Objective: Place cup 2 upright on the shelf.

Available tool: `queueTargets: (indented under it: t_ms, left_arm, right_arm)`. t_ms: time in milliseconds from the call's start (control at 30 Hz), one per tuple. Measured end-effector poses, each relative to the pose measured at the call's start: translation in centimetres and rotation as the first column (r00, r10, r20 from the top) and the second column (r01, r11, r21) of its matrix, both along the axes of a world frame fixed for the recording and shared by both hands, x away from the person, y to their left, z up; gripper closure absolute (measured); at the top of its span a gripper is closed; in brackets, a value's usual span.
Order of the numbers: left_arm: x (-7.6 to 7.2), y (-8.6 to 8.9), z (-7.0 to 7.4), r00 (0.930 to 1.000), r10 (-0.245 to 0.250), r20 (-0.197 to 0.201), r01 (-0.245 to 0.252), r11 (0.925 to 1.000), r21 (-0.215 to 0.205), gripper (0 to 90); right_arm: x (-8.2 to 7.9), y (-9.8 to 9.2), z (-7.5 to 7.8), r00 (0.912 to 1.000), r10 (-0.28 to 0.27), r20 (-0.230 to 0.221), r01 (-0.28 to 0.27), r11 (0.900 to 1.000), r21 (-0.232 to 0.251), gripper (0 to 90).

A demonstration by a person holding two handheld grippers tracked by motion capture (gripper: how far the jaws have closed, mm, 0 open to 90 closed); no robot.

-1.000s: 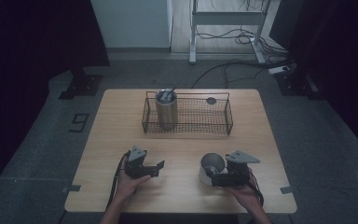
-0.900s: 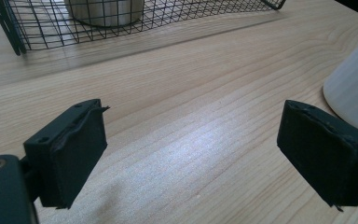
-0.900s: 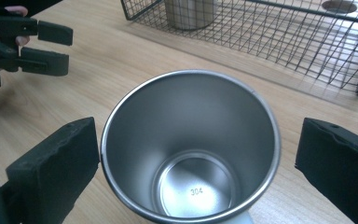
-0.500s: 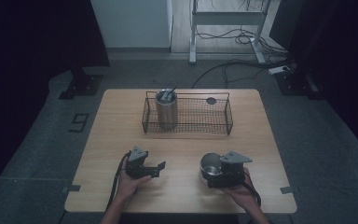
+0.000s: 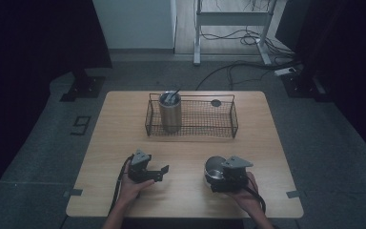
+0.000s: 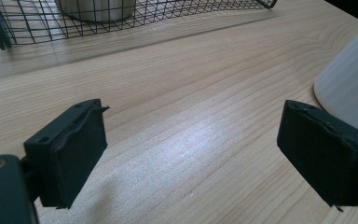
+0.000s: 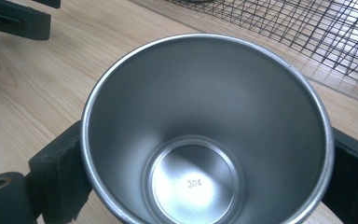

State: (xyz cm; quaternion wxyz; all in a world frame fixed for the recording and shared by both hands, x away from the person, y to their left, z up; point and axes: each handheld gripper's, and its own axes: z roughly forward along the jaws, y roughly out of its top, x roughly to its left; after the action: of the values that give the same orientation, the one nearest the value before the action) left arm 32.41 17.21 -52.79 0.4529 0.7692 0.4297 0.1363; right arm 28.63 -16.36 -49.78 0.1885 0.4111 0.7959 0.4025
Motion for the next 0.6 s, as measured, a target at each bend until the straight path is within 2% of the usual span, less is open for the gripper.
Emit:
queueTargets:
  t_ms: [367, 600]
  left_arm:
    - [0.04, 0.06, -0.06, 1.0000, 0.001, -0.003, -0.001, 1.0000, 0.004, 8.2]
    - [0.03, 0.02, -0.11, 1.0000, 0.002, -0.003, -0.002, 1.0000, 0.009, 8.2]
  right_arm:
    - [0.19, -0.24, 0.01, 0.9999, 0.013, 0.010, -0.013, 1.000, 0.008, 6.7]
    - [0.16, -0.76, 0.61, 0.9995, -0.005, 0.033, 0.004, 0.999, 0.034, 6.8]
